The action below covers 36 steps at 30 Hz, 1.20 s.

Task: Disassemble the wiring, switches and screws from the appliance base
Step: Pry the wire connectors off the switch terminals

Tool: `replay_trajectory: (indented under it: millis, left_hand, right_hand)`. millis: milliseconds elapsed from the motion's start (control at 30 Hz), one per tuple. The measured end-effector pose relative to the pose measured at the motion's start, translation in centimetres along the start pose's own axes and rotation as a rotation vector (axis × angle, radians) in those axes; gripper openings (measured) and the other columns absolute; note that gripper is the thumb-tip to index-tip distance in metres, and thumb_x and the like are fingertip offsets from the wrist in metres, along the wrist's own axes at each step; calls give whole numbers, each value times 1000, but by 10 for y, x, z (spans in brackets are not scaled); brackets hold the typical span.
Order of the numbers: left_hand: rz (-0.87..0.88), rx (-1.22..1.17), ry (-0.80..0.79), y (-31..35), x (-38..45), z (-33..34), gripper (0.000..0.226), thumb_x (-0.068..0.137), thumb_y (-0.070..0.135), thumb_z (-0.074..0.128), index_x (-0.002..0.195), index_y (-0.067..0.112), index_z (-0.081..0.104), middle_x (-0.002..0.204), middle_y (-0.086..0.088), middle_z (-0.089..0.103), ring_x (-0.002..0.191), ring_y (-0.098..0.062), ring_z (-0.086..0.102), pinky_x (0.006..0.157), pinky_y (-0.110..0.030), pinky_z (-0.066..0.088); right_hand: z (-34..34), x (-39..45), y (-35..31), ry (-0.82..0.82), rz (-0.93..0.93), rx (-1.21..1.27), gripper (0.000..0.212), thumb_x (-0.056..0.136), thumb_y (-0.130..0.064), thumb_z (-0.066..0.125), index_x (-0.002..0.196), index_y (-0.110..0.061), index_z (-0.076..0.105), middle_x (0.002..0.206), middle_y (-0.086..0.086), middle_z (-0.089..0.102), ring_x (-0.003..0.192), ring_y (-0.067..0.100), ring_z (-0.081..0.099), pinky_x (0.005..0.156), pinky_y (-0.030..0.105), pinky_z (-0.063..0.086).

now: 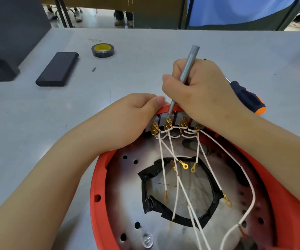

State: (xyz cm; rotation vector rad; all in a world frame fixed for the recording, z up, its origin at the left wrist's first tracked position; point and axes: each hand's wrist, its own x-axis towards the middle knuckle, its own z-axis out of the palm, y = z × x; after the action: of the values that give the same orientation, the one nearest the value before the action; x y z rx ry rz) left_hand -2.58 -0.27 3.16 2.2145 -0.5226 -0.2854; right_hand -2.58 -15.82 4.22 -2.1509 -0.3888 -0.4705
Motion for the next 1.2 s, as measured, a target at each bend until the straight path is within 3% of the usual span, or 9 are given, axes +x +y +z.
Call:
replay_trajectory:
  millis: [167,267,433,567,700,833,933,1033,1200]
  left_hand:
    - [-8,21,-7,0,0,0,46,100,45,29,109,16,63,104,-16,67,84,-26,60,68,-31,47]
    - [-23,33,-12,1,0,-1,48,98,48,30,106,15,63,102,-19,65,68,-22,56,64,-36,49]
    - [-33,-9,-22,3,-2,-1,42,98,49,31,100,29,67,102,-13,69,93,-29,64,82,-44,51]
    - [-34,11,-16,1,-1,0,47,98,49,31,102,18,66,97,-14,69,84,-27,63,73,-38,53]
    - [-28,0,-49,1,-1,-1,51,98,48,29,105,12,64,104,-18,68,95,-34,63,87,-50,49]
    - [-26,31,-41,0,-1,-1,48,95,52,29,103,22,65,102,-17,67,88,-33,61,68,-43,52]
    - [-16,8,-38,2,-2,-1,39,94,55,30,98,37,64,102,-17,67,89,-32,62,71,-44,53]
    - [-6,-12,-55,2,-1,-1,44,92,56,30,99,32,65,102,-17,67,92,-35,62,80,-49,51]
    - [-5,-35,-44,-2,-1,-1,46,83,61,29,98,40,68,96,0,73,95,-18,66,93,-40,47]
  right_hand:
    - [2,1,-3,-25,-33,-53,37,84,-20,56,54,-21,34,43,-16,44,46,4,43,47,17,36]
    - [3,0,-4,-106,-12,-74,36,83,-25,55,53,-23,34,45,-14,43,47,5,41,47,18,33]
    - [2,1,-4,-70,14,-5,39,86,-15,57,55,-17,35,44,-8,35,45,6,40,47,18,34]
    - [1,2,-3,-13,1,27,32,88,-10,56,60,-7,41,49,-4,33,49,10,39,48,23,36]
    - [1,-1,-3,-4,-49,-12,38,88,-12,56,57,-17,34,47,-10,31,50,8,41,50,19,37]
    - [0,0,-2,-22,-33,8,39,87,-12,57,56,-17,34,41,-11,35,49,10,44,48,13,36]
    - [1,0,-2,-76,-32,-1,39,87,-13,57,56,-17,34,42,-9,36,49,10,44,47,16,34]
    - [1,0,-2,-81,-25,5,40,87,-13,58,55,-17,33,45,-8,32,49,9,42,47,18,34]
    - [0,1,0,-10,-38,1,39,87,-13,57,57,-17,34,49,-7,29,51,9,40,49,16,35]
